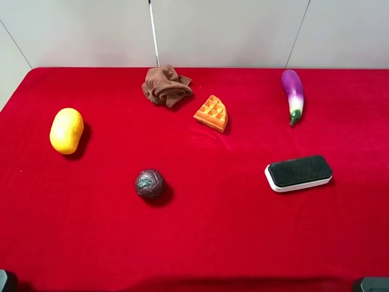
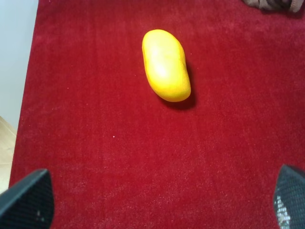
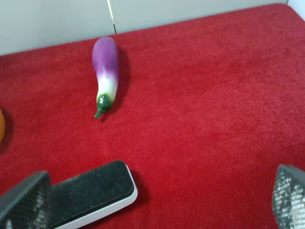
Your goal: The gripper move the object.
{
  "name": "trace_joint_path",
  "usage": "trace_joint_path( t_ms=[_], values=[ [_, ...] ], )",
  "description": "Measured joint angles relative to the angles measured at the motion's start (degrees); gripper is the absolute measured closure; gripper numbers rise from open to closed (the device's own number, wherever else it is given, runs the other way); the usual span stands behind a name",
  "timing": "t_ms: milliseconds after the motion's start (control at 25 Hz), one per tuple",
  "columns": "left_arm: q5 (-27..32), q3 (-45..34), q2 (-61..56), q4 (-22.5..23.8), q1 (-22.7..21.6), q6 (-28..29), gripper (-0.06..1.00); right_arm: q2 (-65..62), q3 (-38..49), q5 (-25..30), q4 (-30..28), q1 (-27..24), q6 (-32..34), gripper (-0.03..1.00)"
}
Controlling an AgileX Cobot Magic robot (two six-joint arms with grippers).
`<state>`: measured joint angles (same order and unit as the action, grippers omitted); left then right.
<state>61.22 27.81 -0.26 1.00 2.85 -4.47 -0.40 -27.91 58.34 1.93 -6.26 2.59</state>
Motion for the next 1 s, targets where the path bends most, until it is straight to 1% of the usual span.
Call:
trace_joint_path(
  t_ms=[800,1000],
  values=[
    [0.0,0.1,0.0,0.4,0.0,0.0,0.04,0.0,0.0,0.0,0.0,0.0,0.0,0.27],
    [0.0,2.4,2.2,0.4,0.0,0.2,0.04,0.0,0.0,0.0,0.0,0.0,0.0,0.27]
  ],
)
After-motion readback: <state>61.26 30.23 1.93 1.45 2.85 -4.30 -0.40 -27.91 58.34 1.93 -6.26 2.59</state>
